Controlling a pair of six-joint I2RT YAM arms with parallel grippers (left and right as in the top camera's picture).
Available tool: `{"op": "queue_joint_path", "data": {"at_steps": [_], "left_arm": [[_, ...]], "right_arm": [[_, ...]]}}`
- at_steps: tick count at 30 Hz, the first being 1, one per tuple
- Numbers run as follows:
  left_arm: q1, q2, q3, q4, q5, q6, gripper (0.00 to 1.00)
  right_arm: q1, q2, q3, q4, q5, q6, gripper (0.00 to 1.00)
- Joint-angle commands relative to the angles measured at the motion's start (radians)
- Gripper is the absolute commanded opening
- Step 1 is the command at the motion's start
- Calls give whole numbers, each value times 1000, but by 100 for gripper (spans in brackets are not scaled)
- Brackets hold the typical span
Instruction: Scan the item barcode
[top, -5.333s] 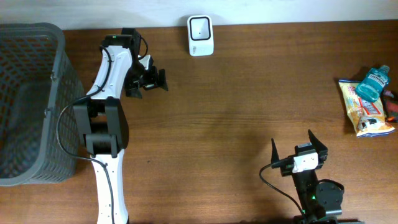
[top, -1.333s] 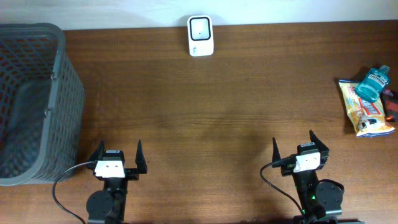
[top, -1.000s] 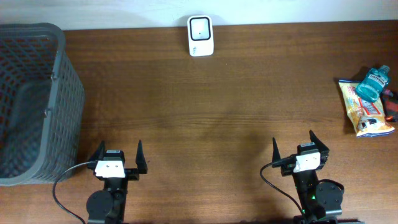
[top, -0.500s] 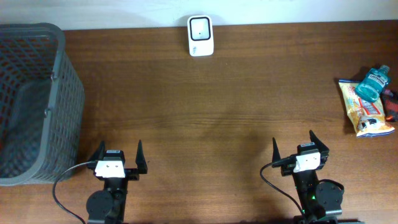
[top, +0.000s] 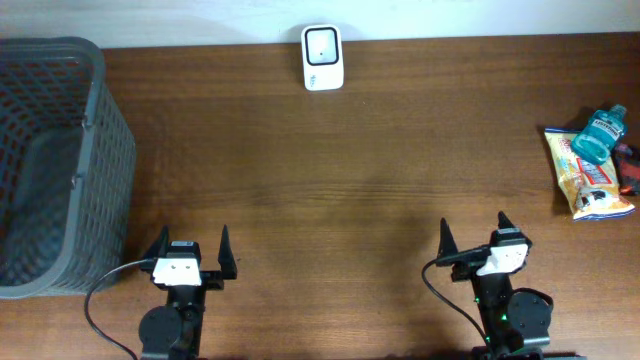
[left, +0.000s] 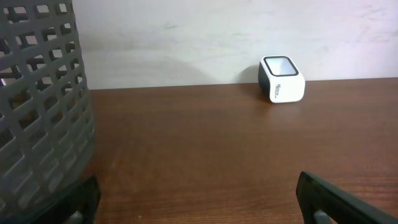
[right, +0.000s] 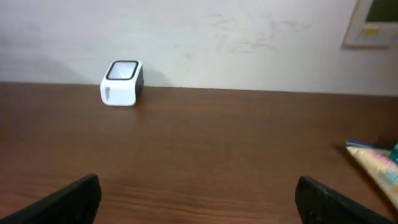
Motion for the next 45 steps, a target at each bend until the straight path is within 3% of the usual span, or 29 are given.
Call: {"op": "queue_joint_path", "data": {"at_steps": [1, 8, 13, 21, 45], "left_arm": [[-4, -11, -6, -1, 18, 20, 99], [-4, -11, -6, -1, 18, 20, 99], [-4, -11, -6, -1, 18, 20, 99], [-4, -11, -6, -1, 18, 20, 99], [-4, -11, -6, -1, 18, 20, 99]], "right_arm": [[6, -6, -8, -5, 17, 81, 98], [6, -6, -8, -6, 37, 190, 98], [6, -6, -8, -6, 39, 191, 98], [7, -6, -8, -6, 28, -43, 98], [7, -6, -8, -4, 28, -46, 98]]}}
